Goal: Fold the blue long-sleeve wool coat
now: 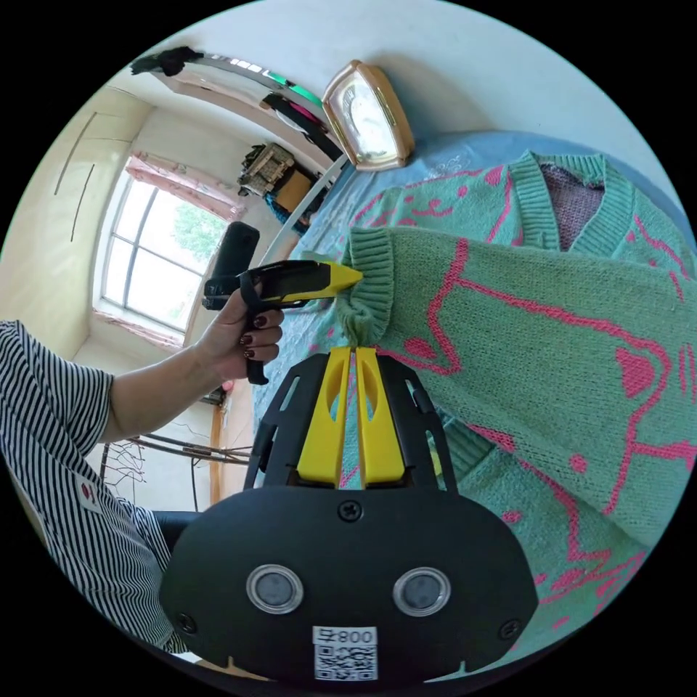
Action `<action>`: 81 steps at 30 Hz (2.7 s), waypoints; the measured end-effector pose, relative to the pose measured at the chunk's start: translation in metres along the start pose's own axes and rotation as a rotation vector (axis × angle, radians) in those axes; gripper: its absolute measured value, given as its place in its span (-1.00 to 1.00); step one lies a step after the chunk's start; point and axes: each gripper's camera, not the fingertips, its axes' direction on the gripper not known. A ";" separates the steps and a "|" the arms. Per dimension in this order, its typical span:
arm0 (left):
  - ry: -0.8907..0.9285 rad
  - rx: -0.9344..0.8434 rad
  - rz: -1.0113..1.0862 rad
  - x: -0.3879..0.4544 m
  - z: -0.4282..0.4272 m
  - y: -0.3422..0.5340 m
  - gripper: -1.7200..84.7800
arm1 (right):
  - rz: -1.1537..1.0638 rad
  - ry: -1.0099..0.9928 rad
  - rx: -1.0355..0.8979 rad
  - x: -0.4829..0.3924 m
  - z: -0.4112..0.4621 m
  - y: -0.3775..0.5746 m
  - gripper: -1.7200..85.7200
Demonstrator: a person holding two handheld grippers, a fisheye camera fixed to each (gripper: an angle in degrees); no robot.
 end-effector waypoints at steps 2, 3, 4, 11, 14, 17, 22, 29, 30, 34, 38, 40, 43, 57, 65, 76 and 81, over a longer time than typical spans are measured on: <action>-0.009 -0.003 -0.025 -0.007 0.005 0.003 -0.89 | -0.002 0.001 -0.035 0.001 0.020 -0.006 -0.94; -0.014 0.000 -0.033 -0.008 0.005 0.004 -0.90 | -0.005 0.002 -0.051 0.000 0.031 -0.009 -0.94; -0.027 0.011 -0.049 -0.009 0.005 0.006 -0.90 | -0.010 0.008 -0.066 -0.002 0.041 -0.011 -0.94; -0.164 0.184 0.029 0.041 -0.009 0.018 -0.94 | -0.010 -0.039 -0.092 -0.020 0.065 -0.005 -0.95; -0.159 0.060 0.137 0.065 0.022 0.006 -0.95 | -0.007 -0.048 -0.050 -0.033 0.048 0.004 -0.96; -0.226 -0.065 0.152 0.069 0.053 0.004 -0.95 | 0.012 0.040 0.041 -0.039 0.017 0.014 -0.96; -0.238 -0.037 0.077 0.070 0.059 0.012 -0.96 | 0.094 0.158 -0.022 -0.014 0.018 0.026 -0.96; -0.322 -0.005 0.152 0.114 0.069 0.002 -0.96 | 0.116 0.155 0.052 -0.027 -0.032 0.052 -0.96; -0.312 0.010 0.175 0.121 0.070 0.000 -0.96 | 0.135 0.188 0.112 -0.028 -0.063 0.064 -0.96; -0.167 0.013 0.348 0.173 0.107 -0.024 -0.96 | 0.290 0.392 0.341 -0.009 -0.180 0.123 -0.96; -0.024 -0.045 0.489 0.223 0.177 -0.061 -0.96 | 0.459 0.544 0.349 0.026 -0.219 0.159 -0.96; 0.016 -0.073 0.542 0.244 0.207 -0.077 -0.96 | 0.506 0.520 0.276 0.048 -0.206 0.169 -0.96; 0.032 -0.096 0.601 0.272 0.252 -0.097 -0.96 | 0.471 0.614 0.263 0.032 -0.198 0.169 -0.96; -0.202 -0.211 0.680 0.298 0.344 -0.119 -0.96 | 0.403 0.693 0.278 -0.006 -0.202 0.184 -0.96; -0.141 -0.185 0.650 0.250 0.304 -0.076 -0.96 | 0.440 0.635 0.297 -0.010 -0.212 0.185 -0.96; -0.089 -0.114 0.362 0.096 0.181 0.050 -0.96 | 0.450 0.516 0.260 -0.008 -0.209 0.169 -0.96; -0.276 0.020 0.314 0.043 0.107 0.108 -0.96 | 0.322 0.452 0.245 -0.045 -0.177 0.136 -0.96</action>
